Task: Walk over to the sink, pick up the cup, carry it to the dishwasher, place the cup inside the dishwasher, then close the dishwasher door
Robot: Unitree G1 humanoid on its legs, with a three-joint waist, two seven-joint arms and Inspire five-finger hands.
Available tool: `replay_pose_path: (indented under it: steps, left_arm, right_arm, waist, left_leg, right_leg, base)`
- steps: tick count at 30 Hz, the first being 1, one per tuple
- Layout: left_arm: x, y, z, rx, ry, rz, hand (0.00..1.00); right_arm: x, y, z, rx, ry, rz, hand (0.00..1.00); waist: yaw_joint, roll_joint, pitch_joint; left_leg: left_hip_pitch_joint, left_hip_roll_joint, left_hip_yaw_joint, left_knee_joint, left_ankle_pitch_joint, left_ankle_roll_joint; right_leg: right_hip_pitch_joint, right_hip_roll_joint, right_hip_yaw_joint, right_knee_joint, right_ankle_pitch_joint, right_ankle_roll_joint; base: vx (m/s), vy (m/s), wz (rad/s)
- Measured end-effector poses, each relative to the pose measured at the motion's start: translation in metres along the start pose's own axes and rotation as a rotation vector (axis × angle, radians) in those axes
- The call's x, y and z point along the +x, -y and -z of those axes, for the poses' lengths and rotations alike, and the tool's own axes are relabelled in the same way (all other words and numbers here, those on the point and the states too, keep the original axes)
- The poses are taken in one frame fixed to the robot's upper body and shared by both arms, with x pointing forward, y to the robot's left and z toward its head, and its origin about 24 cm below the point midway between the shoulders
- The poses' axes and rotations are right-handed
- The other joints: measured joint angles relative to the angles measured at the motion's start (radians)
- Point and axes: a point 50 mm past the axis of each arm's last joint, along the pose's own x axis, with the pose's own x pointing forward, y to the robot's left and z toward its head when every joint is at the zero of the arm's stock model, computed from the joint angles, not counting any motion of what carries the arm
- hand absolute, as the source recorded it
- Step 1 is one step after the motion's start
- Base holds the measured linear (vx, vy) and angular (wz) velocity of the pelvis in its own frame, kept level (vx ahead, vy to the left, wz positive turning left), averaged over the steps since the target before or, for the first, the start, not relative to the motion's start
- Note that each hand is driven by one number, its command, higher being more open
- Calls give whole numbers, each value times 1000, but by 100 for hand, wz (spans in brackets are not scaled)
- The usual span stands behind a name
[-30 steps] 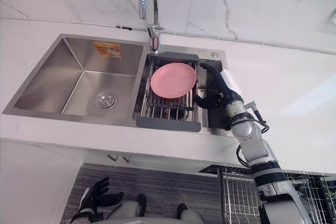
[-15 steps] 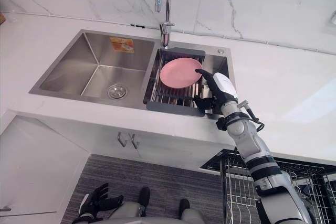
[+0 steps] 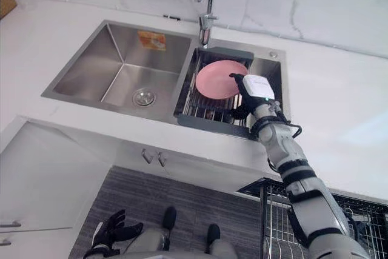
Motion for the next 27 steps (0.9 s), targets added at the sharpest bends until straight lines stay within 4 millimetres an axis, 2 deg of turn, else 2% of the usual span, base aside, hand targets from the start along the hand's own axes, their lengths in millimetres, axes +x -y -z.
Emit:
replay_pose_path:
  steps: [1, 2, 4, 8, 15, 17, 19, 21, 25, 27]
  left_arm:
    - [1, 0, -2, -1, 5, 1, 90]
    - [2, 2, -6, -3, 21, 3, 90]
    - [5, 2, -16, -7, 53, 0, 90]
    - [10, 5, -29, -30, 88, -9, 90]
    - [13, 8, -37, -52, 106, -10, 90]
    - [13, 7, -37, -53, 105, -17, 90]
    - [13, 8, -37, -53, 106, -17, 90]
    - [12, 8, -37, -57, 106, -17, 90]
    - [12, 9, -37, -59, 109, -15, 90]
    - [11, 11, -39, -45, 124, -5, 90]
  right_arm:
    - [5, 5, -1, -3, -4, 11, 90]
    - [13, 16, -4, -9, -12, 35, 30]
    - [24, 31, -8, -36, -12, 51, 30]
    - [32, 45, -10, -56, -23, 74, 30]
    - [36, 66, -16, -8, -3, 146, 30]
    - [35, 73, -27, 12, 45, 184, 30]
    - [27, 82, -31, 62, 83, 250, 30]
    - [10, 87, -38, 109, 160, 327, 30]
    - [-15, 75, -40, 135, 228, 339, 30]
    - [-33, 73, -42, 169, 263, 372, 30]
  waist:
    - [2, 0, 7]
    - [5, 2, 24]
    - [8, -1, 53]
    - [7, 2, 87]
    - [6, 2, 92]
    - [5, 3, 92]
    - [4, 3, 92]
    - [2, 3, 92]
    - [-8, 3, 92]
    - [-25, 2, 92]
  left_leg:
    - [0, 0, -1, 4, 0, 0]
    - [-1, 0, -3, 12, -1, -1]
    - [-6, 1, -10, 15, -2, -3]
    - [-22, 4, -21, 16, -5, -6]
    - [-32, 24, -27, 2, -10, -17]
    - [-32, 33, -25, -5, 0, -24]
    - [-28, 38, -24, -10, 2, -27]
    - [-23, 40, -20, -11, 2, -28]
    - [13, 39, -7, -12, 3, -28]
    - [27, 40, 0, -21, 2, -28]
  right_leg:
    - [2, 0, -1, 0, 0, 0]
    - [6, 1, -2, 0, 0, 0]
    - [5, 4, -9, 0, -1, -2]
    - [-9, 8, -15, 3, -5, -7]
    - [-35, 21, -18, 28, -16, -25]
    - [-41, 29, -13, 29, -15, -28]
    - [-42, 33, -11, 29, -16, -30]
    - [-39, 34, -7, 30, -17, -31]
    - [-8, 32, 4, 30, -17, -30]
    - [-1, 31, 11, 29, -17, -30]
  base:
    - [57, -22, 4]
    - [31, -14, 6]
    - [10, -15, 8]
    - [-37, -12, 5]
    - [-54, -17, 1]
    - [7, -51, -7]
    - [44, -46, -4]
    - [71, -37, -5]
    - [75, -14, -7]
    - [49, 2, -9]
